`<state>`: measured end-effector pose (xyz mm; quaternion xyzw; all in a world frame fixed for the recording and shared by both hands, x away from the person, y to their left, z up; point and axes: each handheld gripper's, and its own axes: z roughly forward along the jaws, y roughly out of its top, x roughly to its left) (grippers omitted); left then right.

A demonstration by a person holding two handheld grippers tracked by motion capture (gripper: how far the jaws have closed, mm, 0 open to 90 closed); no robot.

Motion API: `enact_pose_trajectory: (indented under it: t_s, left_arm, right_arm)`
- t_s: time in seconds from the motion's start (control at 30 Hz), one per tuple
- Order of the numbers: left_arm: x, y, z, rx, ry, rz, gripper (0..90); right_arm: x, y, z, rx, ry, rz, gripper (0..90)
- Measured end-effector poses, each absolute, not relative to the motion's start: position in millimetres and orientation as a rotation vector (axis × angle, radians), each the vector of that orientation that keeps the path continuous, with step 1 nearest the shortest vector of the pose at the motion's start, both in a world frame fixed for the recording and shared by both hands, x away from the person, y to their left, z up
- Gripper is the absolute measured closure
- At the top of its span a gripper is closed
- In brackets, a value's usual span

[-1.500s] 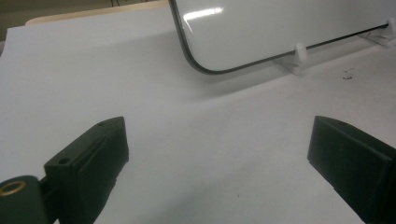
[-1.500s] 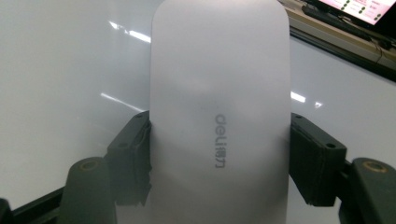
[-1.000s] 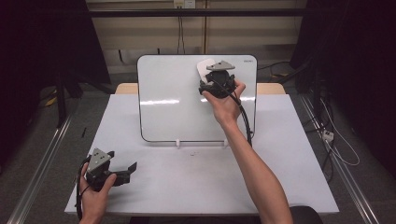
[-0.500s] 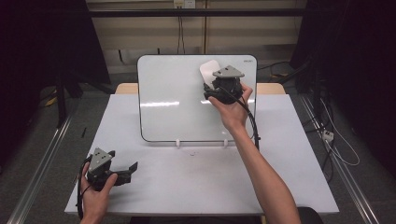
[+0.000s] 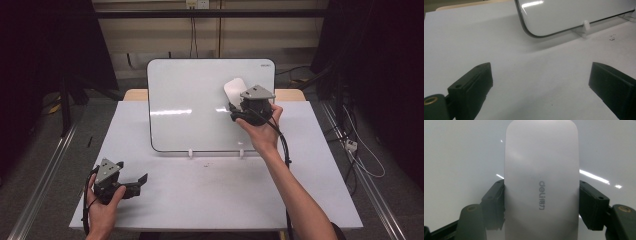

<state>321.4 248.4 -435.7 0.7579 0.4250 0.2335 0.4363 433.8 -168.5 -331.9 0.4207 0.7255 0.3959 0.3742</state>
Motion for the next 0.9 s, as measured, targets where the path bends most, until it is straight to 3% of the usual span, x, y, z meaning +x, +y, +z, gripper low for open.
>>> enact_pose_trajectory:
  t_s: [0.9]
  left_arm:
    - [322,247,-435,1.879,1.062,0.585,5.2]
  right_arm:
    - [388,-207,-383,1.09,1.919,0.924,31.6]
